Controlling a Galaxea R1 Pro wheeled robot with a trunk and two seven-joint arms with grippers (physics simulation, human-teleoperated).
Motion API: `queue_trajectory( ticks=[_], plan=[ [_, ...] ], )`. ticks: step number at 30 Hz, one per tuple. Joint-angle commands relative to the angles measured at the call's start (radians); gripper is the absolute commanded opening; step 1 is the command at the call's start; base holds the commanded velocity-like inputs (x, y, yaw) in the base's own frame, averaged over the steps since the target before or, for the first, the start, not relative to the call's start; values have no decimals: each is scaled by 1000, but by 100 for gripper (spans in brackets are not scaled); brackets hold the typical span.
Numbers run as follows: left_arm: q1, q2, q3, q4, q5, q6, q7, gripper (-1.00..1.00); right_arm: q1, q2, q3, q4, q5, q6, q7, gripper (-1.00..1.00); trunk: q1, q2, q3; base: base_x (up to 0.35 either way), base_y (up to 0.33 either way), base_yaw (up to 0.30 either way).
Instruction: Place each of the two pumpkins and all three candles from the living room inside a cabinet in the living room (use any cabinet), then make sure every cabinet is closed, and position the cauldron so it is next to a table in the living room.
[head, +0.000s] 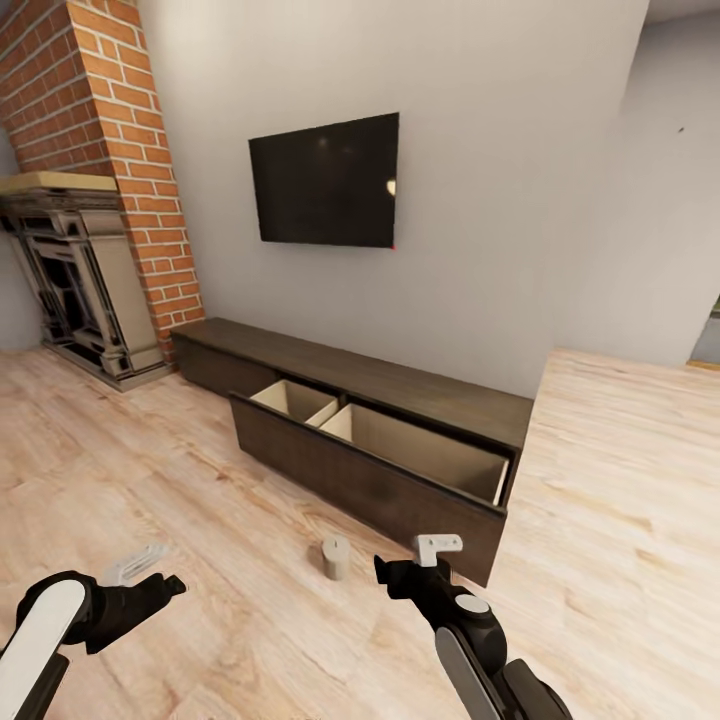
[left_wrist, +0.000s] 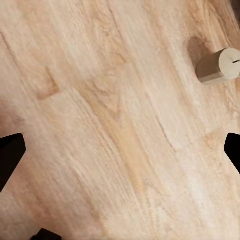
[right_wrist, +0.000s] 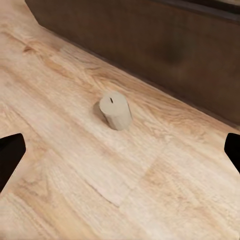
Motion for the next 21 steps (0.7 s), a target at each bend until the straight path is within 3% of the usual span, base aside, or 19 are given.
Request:
queue_trajectory(
  ticks=[1, 14, 21],
  plan=[
    [-1, 0, 0, -1, 10, 3, 10, 100, -1, 0, 1, -1, -11, 2, -10, 100, 0, 0, -1, 0, 0, 274],
    [-1, 0, 0, -1, 10, 3, 10, 100, -1, 0, 2, -1, -11, 2, -10, 100, 0, 0, -1, 0, -7, 274],
    [-1, 0, -1, -1, 10, 3, 10, 100, -1, 0, 4, -1, -11, 2, -9, 100, 0, 0, -1, 0, -186, 274]
  ],
)
